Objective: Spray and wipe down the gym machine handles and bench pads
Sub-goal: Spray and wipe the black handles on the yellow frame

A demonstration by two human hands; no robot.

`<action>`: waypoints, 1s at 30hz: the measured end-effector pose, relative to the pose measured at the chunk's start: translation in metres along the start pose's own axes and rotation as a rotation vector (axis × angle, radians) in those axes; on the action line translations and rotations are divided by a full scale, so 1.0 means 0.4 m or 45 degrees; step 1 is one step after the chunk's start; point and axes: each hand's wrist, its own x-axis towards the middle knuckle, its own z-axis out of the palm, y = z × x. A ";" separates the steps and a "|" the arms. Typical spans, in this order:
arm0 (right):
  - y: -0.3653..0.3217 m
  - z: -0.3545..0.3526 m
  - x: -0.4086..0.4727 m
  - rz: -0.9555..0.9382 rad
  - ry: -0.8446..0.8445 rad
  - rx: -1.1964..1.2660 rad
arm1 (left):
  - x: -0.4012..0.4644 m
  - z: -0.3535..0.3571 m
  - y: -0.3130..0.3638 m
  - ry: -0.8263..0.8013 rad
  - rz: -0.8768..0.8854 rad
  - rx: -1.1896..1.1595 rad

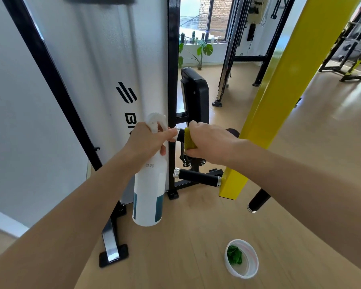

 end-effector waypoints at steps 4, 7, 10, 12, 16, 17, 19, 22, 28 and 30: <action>-0.033 0.013 0.032 -0.116 0.178 -0.071 | 0.005 -0.001 0.001 -0.030 -0.010 -0.008; -0.053 0.037 0.055 -0.120 0.334 -0.173 | 0.014 0.000 -0.007 -0.031 -0.035 -0.067; -0.047 0.053 0.041 -0.084 0.406 -0.241 | 0.013 0.011 -0.007 -0.016 -0.017 -0.106; -0.027 0.055 0.012 -0.013 0.378 -0.325 | 0.014 0.022 -0.006 0.009 -0.002 -0.067; 0.028 0.059 -0.084 0.227 0.238 -0.507 | 0.015 0.038 -0.002 -0.020 0.014 -0.093; 0.032 0.058 -0.103 0.262 0.197 -0.543 | 0.012 0.043 0.001 -0.033 0.018 -0.100; 0.029 0.052 -0.117 0.299 0.141 -0.529 | 0.009 0.050 0.002 -0.032 0.034 -0.091; 0.028 0.038 -0.101 0.263 0.106 -0.431 | 0.008 0.057 0.005 -0.026 0.014 -0.083; -0.018 0.031 -0.011 -0.049 0.246 -0.314 | 0.009 0.044 -0.001 0.004 0.012 -0.125; -0.032 0.035 0.008 -0.106 0.305 -0.299 | 0.004 0.038 -0.002 0.015 0.013 -0.160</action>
